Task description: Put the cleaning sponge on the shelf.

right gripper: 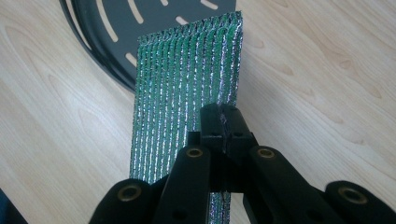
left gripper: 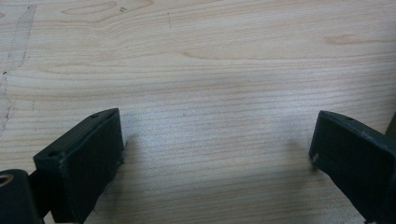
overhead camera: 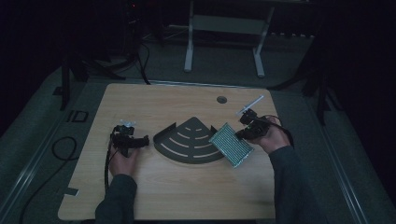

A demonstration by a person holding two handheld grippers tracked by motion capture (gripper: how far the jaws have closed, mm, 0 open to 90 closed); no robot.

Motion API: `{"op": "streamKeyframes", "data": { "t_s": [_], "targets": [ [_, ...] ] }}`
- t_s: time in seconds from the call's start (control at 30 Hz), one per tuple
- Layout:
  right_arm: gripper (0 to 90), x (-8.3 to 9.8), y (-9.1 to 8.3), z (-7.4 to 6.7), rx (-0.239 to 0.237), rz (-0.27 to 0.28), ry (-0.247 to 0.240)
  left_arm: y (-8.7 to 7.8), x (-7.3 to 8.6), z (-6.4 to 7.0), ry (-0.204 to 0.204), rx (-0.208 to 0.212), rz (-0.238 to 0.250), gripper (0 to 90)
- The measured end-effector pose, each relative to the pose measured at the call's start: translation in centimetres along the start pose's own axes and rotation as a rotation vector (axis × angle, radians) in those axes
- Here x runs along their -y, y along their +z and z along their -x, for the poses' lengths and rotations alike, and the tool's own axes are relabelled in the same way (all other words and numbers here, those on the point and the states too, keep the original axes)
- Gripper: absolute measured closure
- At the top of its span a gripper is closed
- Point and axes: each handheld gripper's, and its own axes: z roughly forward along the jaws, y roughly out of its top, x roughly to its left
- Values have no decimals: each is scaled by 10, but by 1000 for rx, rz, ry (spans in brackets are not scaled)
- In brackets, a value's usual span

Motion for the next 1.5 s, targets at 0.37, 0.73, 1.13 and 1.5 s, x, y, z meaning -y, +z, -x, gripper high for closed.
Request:
{"op": "streamKeyframes", "data": {
  "t_s": [0.37, 0.73, 1.13, 1.5],
  "targets": [
    [897, -9, 5, 6, -3, 8, 7, 0, 0, 0, 1, 0, 0, 34],
    [897, -21, 6, 11, 2, 32, 14, 0, 0, 0, 2, 0, 0, 34],
    [897, -34, 6, 14, -6, 45, 17, 0, 0, 0, 0, -1, 1, 34],
    [897, -48, 12, 16, -2, 32, 17, 0, 0, 0, -1, -1, 1, 34]
  ]
}}
